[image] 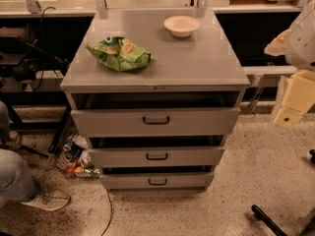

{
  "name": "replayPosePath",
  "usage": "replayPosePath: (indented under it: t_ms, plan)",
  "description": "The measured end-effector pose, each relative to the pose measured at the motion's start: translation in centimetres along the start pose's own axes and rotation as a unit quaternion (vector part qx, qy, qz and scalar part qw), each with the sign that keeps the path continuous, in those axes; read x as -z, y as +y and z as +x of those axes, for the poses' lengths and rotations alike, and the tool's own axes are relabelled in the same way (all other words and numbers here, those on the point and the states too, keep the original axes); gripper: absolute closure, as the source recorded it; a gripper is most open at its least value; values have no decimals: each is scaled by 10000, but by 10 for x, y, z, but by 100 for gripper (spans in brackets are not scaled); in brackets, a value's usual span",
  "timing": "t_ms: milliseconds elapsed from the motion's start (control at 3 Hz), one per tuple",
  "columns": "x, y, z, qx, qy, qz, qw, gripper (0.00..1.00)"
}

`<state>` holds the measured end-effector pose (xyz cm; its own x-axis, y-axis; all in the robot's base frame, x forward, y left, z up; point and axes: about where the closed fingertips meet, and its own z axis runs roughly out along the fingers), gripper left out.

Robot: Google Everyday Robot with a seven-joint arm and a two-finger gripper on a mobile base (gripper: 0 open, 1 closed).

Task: Open top drawer

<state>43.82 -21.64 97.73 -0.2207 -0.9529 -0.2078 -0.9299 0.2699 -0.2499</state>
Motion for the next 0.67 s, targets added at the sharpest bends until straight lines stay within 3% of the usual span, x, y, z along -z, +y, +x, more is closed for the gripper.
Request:
replayPosePath:
  t_ms: [667]
  plan:
    - [-7,5,2,4,15,-46,10000,0]
